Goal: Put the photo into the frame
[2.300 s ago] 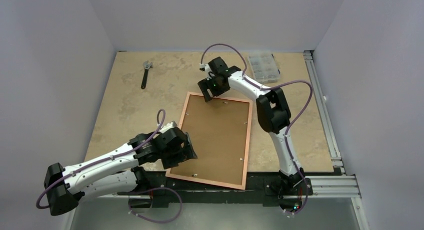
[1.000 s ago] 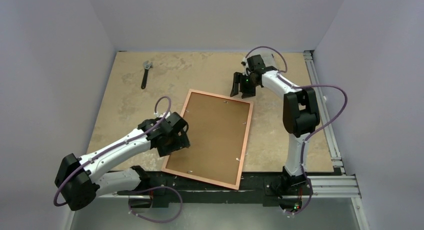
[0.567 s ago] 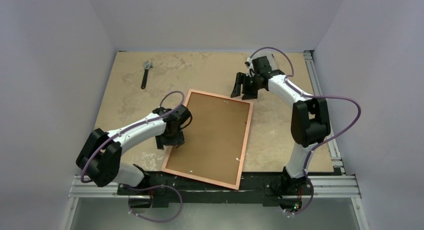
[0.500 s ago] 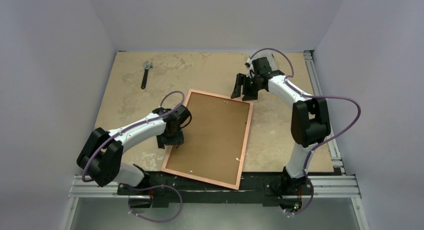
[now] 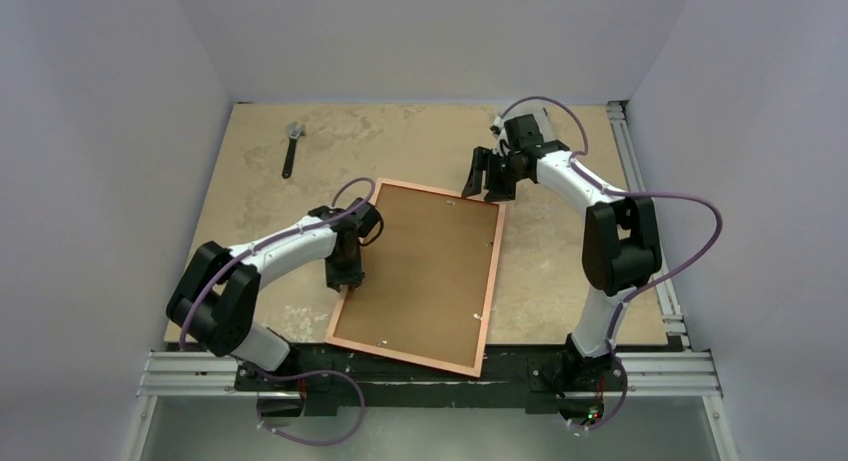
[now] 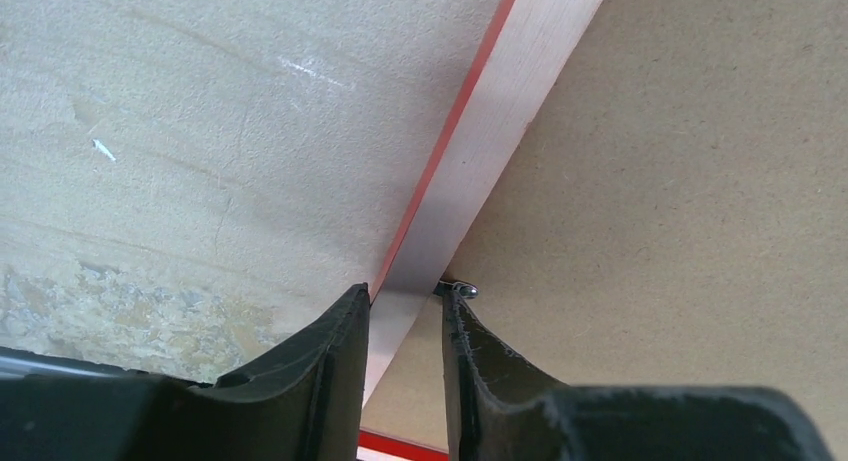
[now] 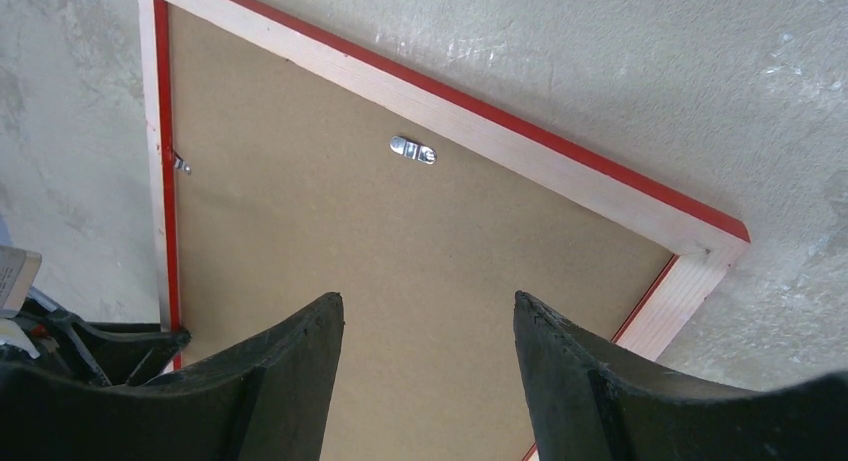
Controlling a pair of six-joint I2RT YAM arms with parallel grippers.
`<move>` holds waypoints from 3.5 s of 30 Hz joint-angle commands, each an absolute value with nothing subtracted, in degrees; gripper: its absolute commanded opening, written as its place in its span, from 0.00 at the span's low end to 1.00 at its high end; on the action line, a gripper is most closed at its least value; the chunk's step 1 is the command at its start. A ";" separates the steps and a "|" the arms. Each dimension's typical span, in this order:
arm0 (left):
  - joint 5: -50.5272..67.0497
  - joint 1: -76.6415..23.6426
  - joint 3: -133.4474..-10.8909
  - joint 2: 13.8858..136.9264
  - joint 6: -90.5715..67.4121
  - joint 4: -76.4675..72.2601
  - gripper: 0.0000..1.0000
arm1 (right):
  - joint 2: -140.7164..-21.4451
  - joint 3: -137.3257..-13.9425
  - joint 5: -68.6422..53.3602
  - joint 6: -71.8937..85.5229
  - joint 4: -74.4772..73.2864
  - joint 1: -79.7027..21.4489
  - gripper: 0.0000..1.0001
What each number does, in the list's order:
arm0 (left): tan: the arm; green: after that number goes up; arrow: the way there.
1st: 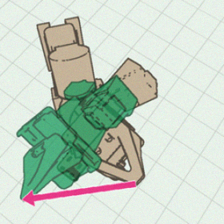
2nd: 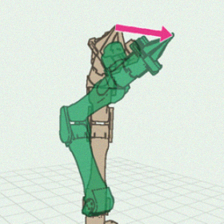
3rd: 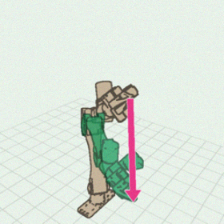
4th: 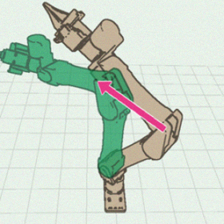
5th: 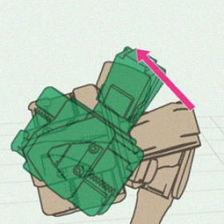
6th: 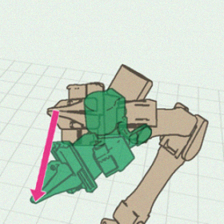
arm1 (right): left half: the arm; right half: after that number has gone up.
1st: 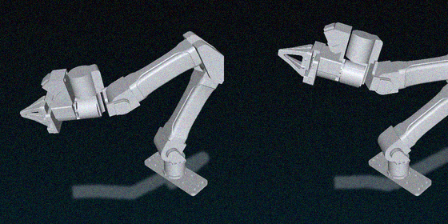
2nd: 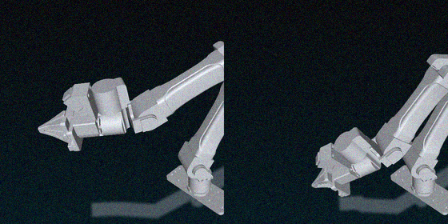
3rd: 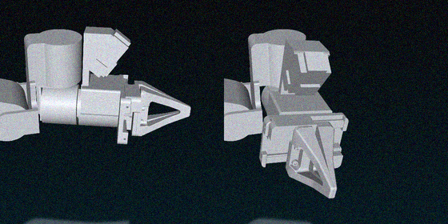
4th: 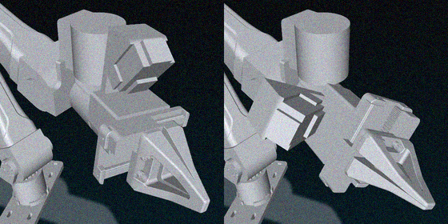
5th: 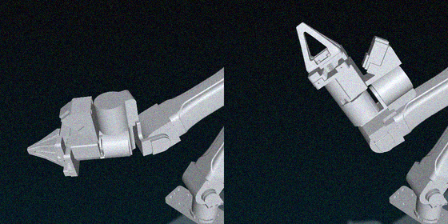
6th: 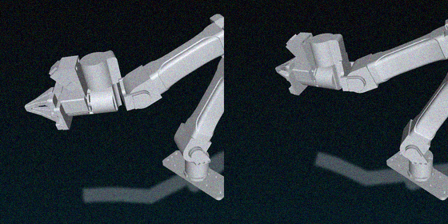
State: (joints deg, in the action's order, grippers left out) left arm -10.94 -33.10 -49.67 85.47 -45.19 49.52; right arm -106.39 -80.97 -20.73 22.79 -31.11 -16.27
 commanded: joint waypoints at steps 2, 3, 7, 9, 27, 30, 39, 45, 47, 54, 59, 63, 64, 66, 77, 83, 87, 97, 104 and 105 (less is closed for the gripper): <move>-9.93 -31.67 -53.49 90.94 -42.71 42.48 0.01 | -102.54 -81.83 -20.98 22.57 -31.69 -16.34 0.62; -9.89 -31.39 -54.52 91.60 -42.11 42.43 0.00 | -102.30 -81.95 -20.73 22.58 -31.80 -16.27 0.62; -9.06 -30.33 -60.48 95.18 -38.85 42.49 0.00 | -101.26 -81.90 -19.92 22.55 -31.98 -16.26 0.62; -8.98 -30.20 -63.91 96.30 -37.32 43.70 0.00 | -100.73 -81.75 -19.21 22.58 -32.20 -16.12 0.62; -6.63 -28.41 -64.07 87.87 -36.18 45.75 0.81 | -98.87 -75.78 -16.02 22.95 -31.35 -15.64 0.67; -0.92 -28.43 -56.13 78.69 -42.60 43.27 0.87 | -98.75 -75.15 -16.99 23.26 -30.49 -15.64 0.69; -1.34 -35.69 -39.60 54.88 -63.91 51.54 0.89 | -97.76 -71.21 -19.53 23.46 -28.48 -15.64 0.71; -2.25 -40.36 -33.73 48.80 -73.53 52.52 0.84 | -97.95 -69.85 -20.76 24.17 -27.44 -15.64 0.71; -2.42 -40.42 -32.11 48.81 -74.57 50.89 0.77 | -98.09 -70.06 -21.06 24.12 -27.51 -15.64 0.71; -1.06 -41.70 -32.03 55.53 -75.35 46.25 0.68 | -98.10 -71.36 -21.77 23.79 -28.03 -15.64 0.71; -0.26 -41.97 -33.00 64.84 -73.87 40.31 0.61 | -98.59 -71.83 -22.17 23.73 -28.25 -15.64 0.71; -0.26 -41.92 -32.23 70.19 -73.34 33.04 0.38 | -98.27 -71.79 -22.33 23.52 -28.24 -15.64 0.71; -0.46 -41.78 -32.64 71.25 -72.81 32.40 0.31 | -98.22 -71.77 -22.13 23.46 -28.37 -15.64 0.71; -1.74 -41.10 -34.62 73.61 -70.51 32.76 0.18 | -98.19 -71.86 -21.92 23.47 -28.48 -15.64 0.71; -3.46 -27.34 -44.92 75.56 -48.94 39.75 0.00 | -98.34 -75.17 -15.33 22.36 -31.39 -15.64 0.70; -3.78 -24.63 -53.83 85.14 -42.90 40.08 0.00 | -97.85 -75.21 -12.39 22.57 -32.04 -15.61 0.71; -2.57 -21.23 -59.83 91.82 -38.88 39.35 0.00 | -97.29 -74.87 -7.07 22.68 -33.83 -15.53 0.71; 6.94 -14.06 -67.55 95.49 -31.40 40.19 0.72 | -90.89 -63.86 8.42 28.84 -34.43 -12.83 0.79; 11.95 -14.06 -47.92 80.54 -38.40 33.45 0.87 | -90.27 -59.90 4.48 29.23 -32.44 -8.26 0.84; 12.92 -14.06 -45.41 79.23 -39.43 32.20 0.87 | -91.47 -59.99 3.05 29.11 -32.63 -8.26 0.84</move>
